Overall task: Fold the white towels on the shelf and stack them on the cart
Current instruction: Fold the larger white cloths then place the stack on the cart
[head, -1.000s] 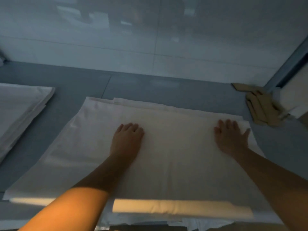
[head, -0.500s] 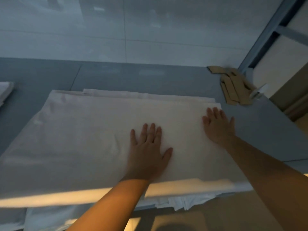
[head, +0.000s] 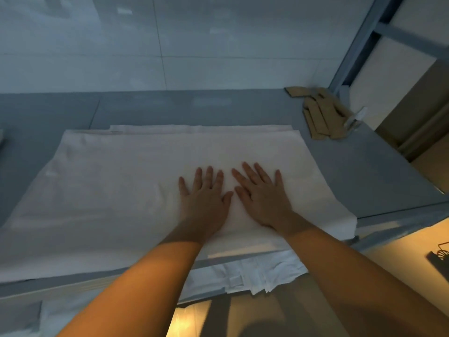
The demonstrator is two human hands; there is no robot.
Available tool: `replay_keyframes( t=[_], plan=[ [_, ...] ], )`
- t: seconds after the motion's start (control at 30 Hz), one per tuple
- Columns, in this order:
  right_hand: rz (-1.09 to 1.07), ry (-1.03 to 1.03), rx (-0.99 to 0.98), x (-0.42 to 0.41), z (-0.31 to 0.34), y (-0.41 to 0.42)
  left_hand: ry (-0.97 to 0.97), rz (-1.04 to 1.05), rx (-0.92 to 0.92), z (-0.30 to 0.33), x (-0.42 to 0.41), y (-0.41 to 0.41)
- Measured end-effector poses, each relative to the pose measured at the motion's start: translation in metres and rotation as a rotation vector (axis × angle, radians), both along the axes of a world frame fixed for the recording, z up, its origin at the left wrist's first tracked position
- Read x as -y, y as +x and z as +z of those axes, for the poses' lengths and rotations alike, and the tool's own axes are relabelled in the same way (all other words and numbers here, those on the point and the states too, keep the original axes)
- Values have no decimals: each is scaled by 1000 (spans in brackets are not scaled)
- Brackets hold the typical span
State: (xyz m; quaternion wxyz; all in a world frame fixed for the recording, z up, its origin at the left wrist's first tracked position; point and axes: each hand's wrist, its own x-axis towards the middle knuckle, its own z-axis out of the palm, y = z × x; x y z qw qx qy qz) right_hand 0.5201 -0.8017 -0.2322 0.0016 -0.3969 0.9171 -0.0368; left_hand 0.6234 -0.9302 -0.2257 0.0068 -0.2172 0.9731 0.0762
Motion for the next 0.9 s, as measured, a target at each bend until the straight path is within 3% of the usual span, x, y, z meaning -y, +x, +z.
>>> replay_keyframes(
  t=[0.13,0.4,0.57,0.77,0.9],
  plan=[
    [22,31,29,4,5,-12,93,-2,134,-2,-24,27],
    [-28,198,283,18,24,16,19,-17,47,-10,-26,35],
    [12,-25,54,-12,5,58,-46,-11,7,-15,-24,36],
    [-171,31,5,-80,5,-1,-61,-7,-32,-16,-23,37],
    [-176,50,22,-83,9,-5,-33,-5,7,-14,-8,51]
  ],
)
